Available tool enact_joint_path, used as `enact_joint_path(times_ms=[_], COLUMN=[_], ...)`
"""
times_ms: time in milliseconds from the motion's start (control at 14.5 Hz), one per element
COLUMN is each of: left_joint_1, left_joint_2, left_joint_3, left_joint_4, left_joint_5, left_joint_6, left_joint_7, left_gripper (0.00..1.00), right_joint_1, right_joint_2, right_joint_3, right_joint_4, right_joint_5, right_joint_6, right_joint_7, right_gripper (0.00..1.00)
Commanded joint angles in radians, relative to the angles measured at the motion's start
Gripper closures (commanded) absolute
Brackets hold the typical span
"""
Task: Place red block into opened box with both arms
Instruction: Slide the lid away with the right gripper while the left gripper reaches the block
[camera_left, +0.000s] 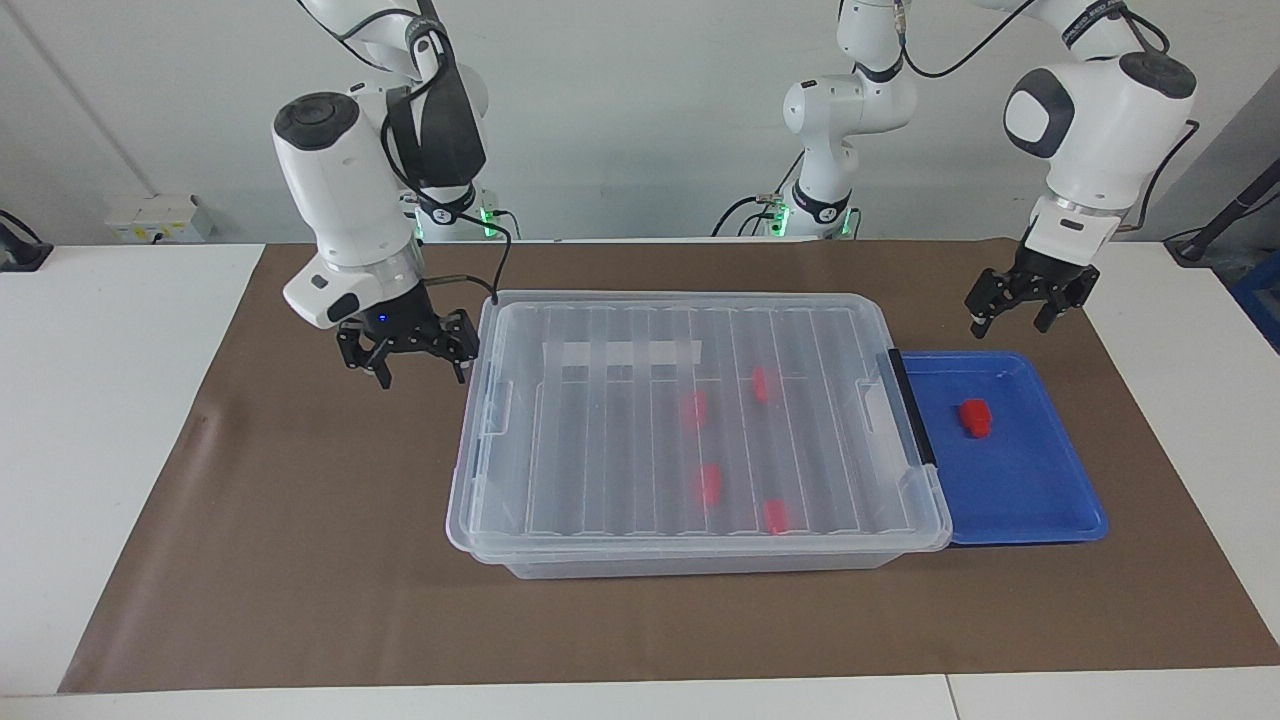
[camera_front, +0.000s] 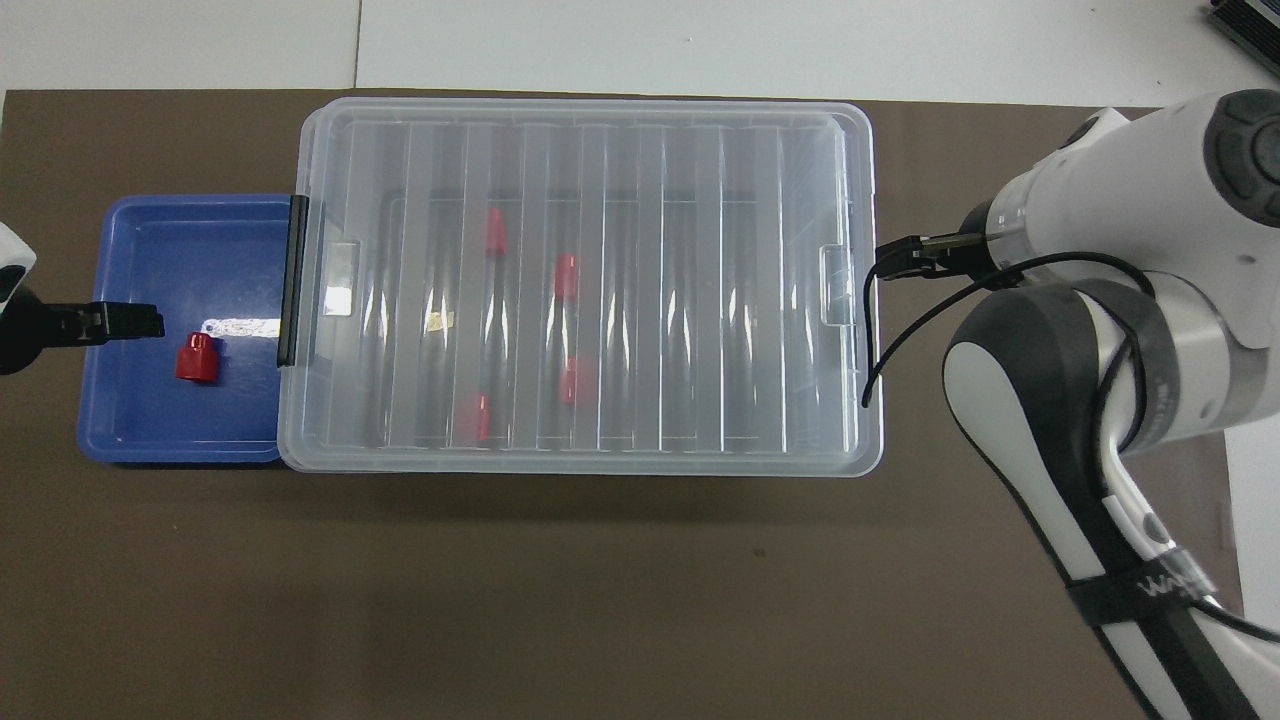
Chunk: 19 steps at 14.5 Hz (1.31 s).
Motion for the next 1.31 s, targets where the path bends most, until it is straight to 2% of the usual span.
enact_joint_path(times_ms=[0,138,276,552,897,966,1034,1241], left_joint_1=[0.043,0.043,0.043,0.05,0.075,0.074,0.074,0.075], left_joint_2=[0.086,0.115,0.132,0.253,0.307,0.312,0.319,0.32], left_joint_3=[-0.004,-0.004,-0.004,-0.004,-0.004,-0.004,-0.004,-0.004], left_joint_4=[-0.009,-0.032,-0.107,-0.136,-0.135,-0.135,-0.135,-0.128], left_joint_5=[-0.012,-0.012,-0.012,-0.012,-0.01,-0.01,-0.01,-0.01], left_joint_6=[0.092,0.124,0.244,0.385,0.41,0.414,0.421,0.405], left_joint_7=[0.007,0.007,0.005,0.004,0.053,0.053,0.053,0.057], left_gripper=[0.0,0.0,0.0,0.0,0.01,0.06,0.16,0.8], right_joint_1=[0.012,0.011,0.011,-0.027,-0.092,-0.1,-0.116,-0.149], right_joint_2=[0.043,0.06,0.074,0.08,0.08,0.08,0.08,0.077], right_joint_3=[-0.002,-0.002,-0.003,-0.006,-0.005,-0.006,-0.006,-0.008], right_joint_4=[0.003,-0.004,-0.005,-0.005,0.001,0.001,0.001,0.006], right_joint_5=[0.016,0.016,0.013,-0.016,-0.064,-0.066,-0.066,-0.072], right_joint_6=[0.048,0.074,0.094,0.098,0.084,0.081,0.078,0.049], right_joint_7=[0.011,0.01,0.01,0.01,-0.022,-0.047,-0.064,-0.089], right_gripper=[0.0,0.0,0.0,0.0,0.0,0.0,0.0,0.0])
